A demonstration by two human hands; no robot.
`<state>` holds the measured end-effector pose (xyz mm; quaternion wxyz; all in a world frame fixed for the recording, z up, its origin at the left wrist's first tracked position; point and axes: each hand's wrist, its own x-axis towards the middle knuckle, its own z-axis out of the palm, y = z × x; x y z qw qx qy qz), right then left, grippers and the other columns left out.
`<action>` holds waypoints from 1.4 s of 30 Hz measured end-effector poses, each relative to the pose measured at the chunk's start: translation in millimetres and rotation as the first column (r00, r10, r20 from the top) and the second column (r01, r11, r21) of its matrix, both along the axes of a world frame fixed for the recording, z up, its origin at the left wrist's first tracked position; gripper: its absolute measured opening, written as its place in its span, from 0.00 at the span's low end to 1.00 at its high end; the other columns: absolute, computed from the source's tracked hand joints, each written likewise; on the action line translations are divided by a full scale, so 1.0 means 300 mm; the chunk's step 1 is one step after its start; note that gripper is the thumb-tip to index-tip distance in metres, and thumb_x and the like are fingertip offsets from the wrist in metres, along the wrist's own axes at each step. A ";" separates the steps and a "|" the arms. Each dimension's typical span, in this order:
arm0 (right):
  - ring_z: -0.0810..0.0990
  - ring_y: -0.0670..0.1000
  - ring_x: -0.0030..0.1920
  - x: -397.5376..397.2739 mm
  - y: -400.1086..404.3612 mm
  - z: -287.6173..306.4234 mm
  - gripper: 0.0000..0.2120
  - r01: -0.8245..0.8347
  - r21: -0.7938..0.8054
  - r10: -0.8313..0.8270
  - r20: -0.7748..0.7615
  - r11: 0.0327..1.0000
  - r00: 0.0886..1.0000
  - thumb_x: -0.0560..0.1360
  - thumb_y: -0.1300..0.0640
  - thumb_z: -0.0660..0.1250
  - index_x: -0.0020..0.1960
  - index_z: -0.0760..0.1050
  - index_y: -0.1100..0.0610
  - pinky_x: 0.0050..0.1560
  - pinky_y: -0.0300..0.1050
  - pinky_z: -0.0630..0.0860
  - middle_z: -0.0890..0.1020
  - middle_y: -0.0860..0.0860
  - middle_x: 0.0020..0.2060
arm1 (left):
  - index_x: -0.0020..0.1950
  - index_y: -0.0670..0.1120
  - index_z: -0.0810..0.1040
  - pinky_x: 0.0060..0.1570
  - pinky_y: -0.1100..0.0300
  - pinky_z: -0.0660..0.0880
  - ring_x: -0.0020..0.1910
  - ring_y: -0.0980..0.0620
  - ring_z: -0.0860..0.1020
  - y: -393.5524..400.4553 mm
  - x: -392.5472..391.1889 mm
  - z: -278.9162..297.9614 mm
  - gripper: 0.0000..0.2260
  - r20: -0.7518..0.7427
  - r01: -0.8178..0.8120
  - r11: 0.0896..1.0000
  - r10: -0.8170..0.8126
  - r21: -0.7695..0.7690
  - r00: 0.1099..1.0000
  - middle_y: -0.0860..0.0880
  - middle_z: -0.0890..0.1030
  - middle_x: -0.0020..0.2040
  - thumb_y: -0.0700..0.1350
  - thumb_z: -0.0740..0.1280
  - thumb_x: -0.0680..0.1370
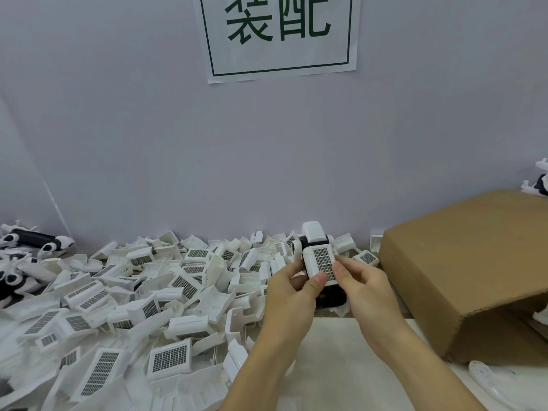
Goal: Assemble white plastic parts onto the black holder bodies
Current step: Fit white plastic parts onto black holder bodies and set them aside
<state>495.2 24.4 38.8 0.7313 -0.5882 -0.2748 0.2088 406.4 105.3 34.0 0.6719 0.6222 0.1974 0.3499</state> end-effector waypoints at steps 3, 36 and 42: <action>0.86 0.54 0.53 0.001 -0.014 0.017 0.11 -0.022 0.053 0.023 -0.011 0.998 1.000 0.82 0.62 0.63 0.55 0.84 0.54 0.58 0.64 0.79 0.88 0.52 0.49 | 0.59 0.46 0.82 0.47 0.54 0.83 0.48 0.48 0.86 -0.001 0.000 0.001 0.11 0.071 0.034 0.994 -0.027 -0.100 0.997 0.47 0.88 0.48 0.35 0.70 0.78; 0.87 0.49 0.39 0.013 -0.018 -0.005 0.03 0.174 -0.048 -0.154 0.286 0.983 0.946 0.75 0.54 0.74 0.43 0.84 0.51 0.41 0.55 0.84 0.87 0.48 0.36 | 0.58 0.47 0.84 0.45 0.58 0.83 0.48 0.49 0.86 -0.037 0.013 -0.007 0.15 0.014 0.100 0.975 -0.105 0.200 0.994 0.48 0.87 0.49 0.31 0.67 0.78; 0.84 0.45 0.38 0.046 -0.039 -0.004 0.06 0.295 -0.100 -0.234 0.394 0.950 0.889 0.75 0.50 0.72 0.41 0.83 0.50 0.40 0.44 0.77 0.86 0.44 0.34 | 0.51 0.53 0.78 0.48 0.64 0.77 0.47 0.57 0.79 -0.027 0.003 0.020 0.08 -0.001 -0.374 0.882 0.390 0.286 0.921 0.54 0.81 0.48 0.44 0.74 0.75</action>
